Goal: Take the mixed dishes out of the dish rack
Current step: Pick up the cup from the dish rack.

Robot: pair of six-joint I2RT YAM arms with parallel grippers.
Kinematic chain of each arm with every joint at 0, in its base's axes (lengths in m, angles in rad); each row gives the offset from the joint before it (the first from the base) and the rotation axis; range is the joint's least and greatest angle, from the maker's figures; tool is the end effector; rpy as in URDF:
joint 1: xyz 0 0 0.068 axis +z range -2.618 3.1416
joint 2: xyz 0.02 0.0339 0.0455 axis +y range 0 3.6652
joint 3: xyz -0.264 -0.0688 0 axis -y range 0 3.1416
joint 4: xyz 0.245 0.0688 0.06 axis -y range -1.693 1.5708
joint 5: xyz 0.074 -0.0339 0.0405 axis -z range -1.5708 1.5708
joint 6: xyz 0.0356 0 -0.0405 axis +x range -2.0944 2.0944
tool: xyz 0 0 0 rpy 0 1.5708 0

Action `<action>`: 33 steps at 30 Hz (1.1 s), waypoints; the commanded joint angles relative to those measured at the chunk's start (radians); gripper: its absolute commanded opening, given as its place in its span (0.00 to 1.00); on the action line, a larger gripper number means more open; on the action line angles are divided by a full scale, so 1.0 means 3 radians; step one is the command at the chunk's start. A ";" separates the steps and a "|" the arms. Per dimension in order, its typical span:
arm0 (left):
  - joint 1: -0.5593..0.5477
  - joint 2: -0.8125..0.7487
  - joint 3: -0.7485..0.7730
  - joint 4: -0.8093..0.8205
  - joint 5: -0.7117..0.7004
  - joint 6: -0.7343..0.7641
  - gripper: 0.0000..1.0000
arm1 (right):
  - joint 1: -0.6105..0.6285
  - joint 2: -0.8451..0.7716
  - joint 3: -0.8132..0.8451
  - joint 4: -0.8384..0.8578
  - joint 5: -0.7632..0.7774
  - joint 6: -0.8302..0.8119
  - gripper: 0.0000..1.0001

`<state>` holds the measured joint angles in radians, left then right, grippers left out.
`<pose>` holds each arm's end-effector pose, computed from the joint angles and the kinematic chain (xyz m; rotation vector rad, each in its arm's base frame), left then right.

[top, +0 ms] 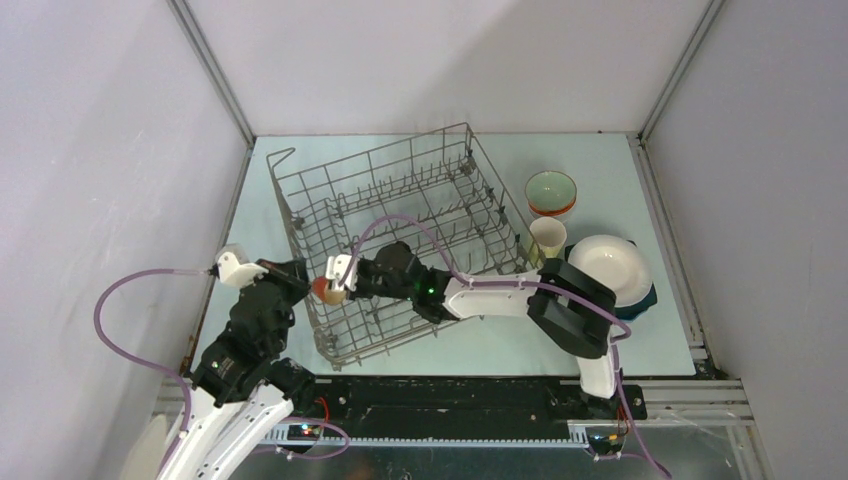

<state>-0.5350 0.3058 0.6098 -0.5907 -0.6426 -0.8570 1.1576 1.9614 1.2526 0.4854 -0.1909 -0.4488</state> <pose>0.0817 -0.0236 0.2946 -0.7157 1.6698 -0.3949 0.1752 0.4165 0.2195 -1.4189 1.1742 0.6736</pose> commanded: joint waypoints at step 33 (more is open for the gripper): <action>-0.0002 0.0922 0.0595 -0.0712 -0.1348 -0.0499 0.00 | -0.0999 -0.2583 -0.1432 0.0315 0.1304 0.1747 0.00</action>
<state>-0.5743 0.5346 0.7589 -0.7250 -0.8055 -0.9409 0.9009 1.2987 0.8707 0.6014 0.1589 -0.0223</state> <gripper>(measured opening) 0.021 0.032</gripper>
